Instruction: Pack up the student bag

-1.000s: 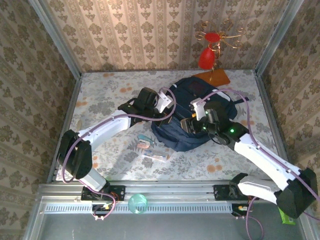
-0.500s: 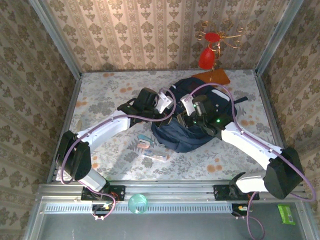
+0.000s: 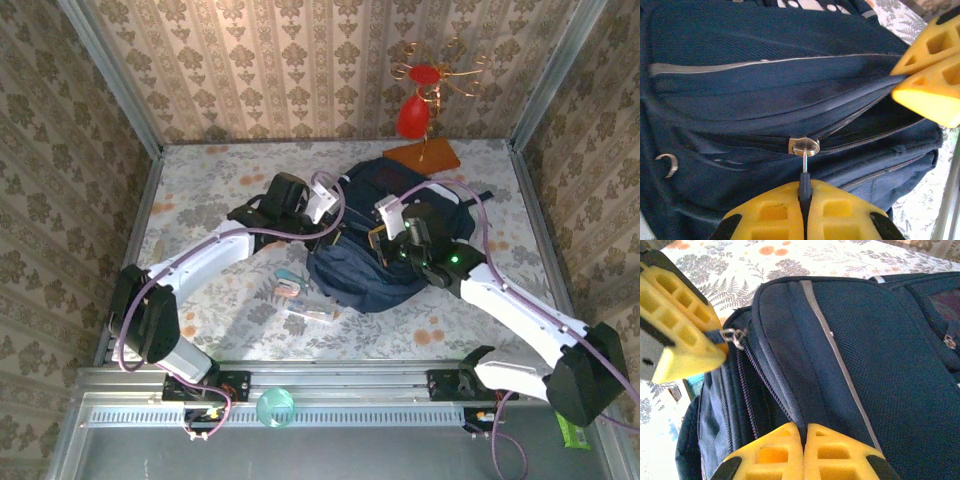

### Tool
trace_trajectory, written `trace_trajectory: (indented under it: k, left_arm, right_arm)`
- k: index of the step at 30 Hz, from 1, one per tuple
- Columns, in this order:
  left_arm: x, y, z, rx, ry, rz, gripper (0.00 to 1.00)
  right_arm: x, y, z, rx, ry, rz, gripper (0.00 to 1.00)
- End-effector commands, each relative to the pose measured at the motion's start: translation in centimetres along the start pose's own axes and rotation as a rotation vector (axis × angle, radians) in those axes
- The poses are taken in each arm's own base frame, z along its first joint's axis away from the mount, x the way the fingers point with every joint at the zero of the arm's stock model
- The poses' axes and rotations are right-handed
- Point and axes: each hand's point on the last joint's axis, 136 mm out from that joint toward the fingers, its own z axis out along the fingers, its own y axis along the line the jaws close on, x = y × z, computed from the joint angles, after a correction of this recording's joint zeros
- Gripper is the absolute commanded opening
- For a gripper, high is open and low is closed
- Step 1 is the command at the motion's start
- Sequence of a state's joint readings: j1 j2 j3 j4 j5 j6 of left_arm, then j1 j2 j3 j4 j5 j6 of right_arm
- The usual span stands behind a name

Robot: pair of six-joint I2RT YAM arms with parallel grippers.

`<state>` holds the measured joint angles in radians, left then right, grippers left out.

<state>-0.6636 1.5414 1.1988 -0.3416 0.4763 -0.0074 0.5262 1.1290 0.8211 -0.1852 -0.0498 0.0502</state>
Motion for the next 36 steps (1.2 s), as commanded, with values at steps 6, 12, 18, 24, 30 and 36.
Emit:
trace_trajectory:
  k: [6, 12, 18, 24, 30, 36]
  left_arm:
    - [-2.2, 6.8, -2.6, -0.152, -0.073, -0.081, 0.00]
    - [-2.8, 8.6, -1.2, -0.137, -0.055, -0.093, 0.00]
    - [-3.6, 10.6, 1.5, -0.099, -0.028, -0.125, 0.00]
    - [-4.8, 12.0, 4.3, -0.044, -0.015, -0.147, 0.00]
    - [-5.2, 13.0, 5.4, -0.025, -0.002, -0.160, 0.07]
    - [-5.2, 14.7, 2.3, -0.083, -0.065, -0.196, 0.37]
  right_arm:
    - [2.5, -3.3, -2.6, 0.110, 0.009, 0.131, 0.00]
    - [1.4, -3.0, -3.1, 0.037, -0.072, 0.188, 0.00]
    - [0.0, -3.0, -3.3, 0.011, -0.124, 0.201, 0.00]
    - [-2.0, -2.8, -2.9, -0.036, -0.175, 0.226, 0.00]
    - [-2.8, -3.4, -2.2, -0.020, -0.173, 0.227, 0.00]
    - [-2.8, -5.1, -2.0, 0.062, -0.160, 0.274, 0.00]
